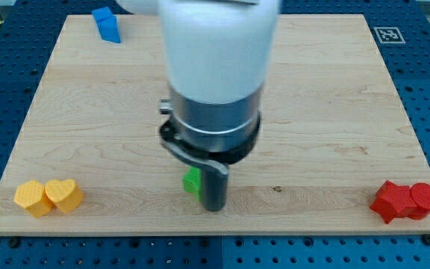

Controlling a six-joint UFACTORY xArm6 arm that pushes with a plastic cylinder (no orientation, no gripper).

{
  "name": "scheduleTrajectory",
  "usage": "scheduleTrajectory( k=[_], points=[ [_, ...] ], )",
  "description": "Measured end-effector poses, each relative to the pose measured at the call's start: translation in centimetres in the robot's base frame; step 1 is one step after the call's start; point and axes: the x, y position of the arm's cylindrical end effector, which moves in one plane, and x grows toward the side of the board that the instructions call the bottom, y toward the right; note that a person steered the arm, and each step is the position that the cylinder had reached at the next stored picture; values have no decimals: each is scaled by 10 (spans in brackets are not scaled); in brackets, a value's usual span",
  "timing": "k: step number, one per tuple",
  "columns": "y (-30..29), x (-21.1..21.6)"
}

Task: Tap the bottom side of the green star

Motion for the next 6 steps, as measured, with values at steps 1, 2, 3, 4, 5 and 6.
scheduleTrajectory(
  k=[1,2,3,4,5,6],
  points=[
    [-1,0],
    [11,8],
    [13,27],
    [-6,10],
    [-28,1],
    [-32,26]
  ],
)
